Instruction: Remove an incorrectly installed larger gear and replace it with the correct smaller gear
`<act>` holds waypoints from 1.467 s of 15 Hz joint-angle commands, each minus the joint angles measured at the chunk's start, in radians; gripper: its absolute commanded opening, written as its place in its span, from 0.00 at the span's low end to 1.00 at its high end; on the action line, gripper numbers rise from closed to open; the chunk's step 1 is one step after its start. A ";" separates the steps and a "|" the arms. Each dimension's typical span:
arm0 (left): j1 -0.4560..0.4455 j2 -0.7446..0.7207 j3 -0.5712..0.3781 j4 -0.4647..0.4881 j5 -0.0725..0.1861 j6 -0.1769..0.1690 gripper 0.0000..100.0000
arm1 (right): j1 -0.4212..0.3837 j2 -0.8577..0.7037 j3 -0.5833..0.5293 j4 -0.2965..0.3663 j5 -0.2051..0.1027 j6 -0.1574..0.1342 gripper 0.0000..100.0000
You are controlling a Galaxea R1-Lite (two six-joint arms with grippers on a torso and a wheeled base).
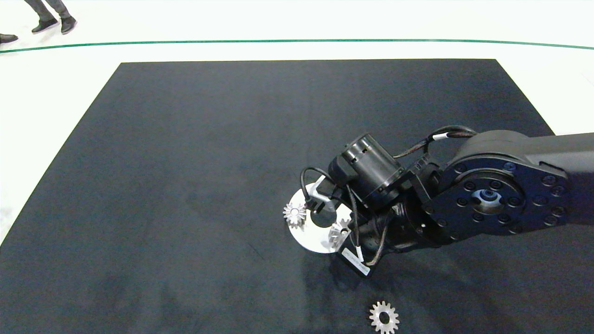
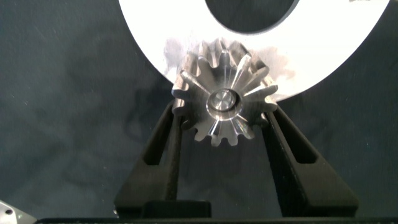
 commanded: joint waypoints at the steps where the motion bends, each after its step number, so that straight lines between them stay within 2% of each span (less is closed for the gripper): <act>1: 0.001 -0.003 0.004 0.005 0.001 0.003 1.00 | 0.003 -0.007 0.000 -0.015 0.001 -0.002 0.38; 5: 0.000 -0.007 0.003 0.005 0.001 0.003 1.00 | 0.014 -0.038 0.006 -0.015 0.010 0.001 0.31; 6: 0.001 -0.007 0.003 0.005 0.001 0.003 1.00 | 0.015 -0.046 0.006 -0.017 0.009 0.011 0.28; 11: 0.001 -0.009 0.003 0.005 0.001 0.003 1.00 | 0.041 -0.131 0.034 -0.017 0.000 0.015 0.19; 14: 0.003 -0.009 0.003 0.005 0.001 0.003 1.00 | 0.034 -0.211 0.132 -0.017 -0.016 0.040 0.13; 15: 0.003 -0.009 0.003 0.005 0.001 0.003 1.00 | 0.003 -0.251 0.192 -0.017 -0.043 0.041 0.13; 18: 0.003 -0.010 0.003 0.005 0.001 0.003 1.00 | -0.074 -0.294 0.324 -0.024 -0.045 0.044 0.13; 19: 0.003 -0.016 0.003 0.005 0.001 0.003 1.00 | -0.083 -0.296 0.348 -0.040 -0.043 0.046 0.13; 22: 0.003 -0.033 0.004 0.006 0.001 0.017 1.00 | -0.103 -0.286 0.472 -0.195 -0.043 0.044 0.13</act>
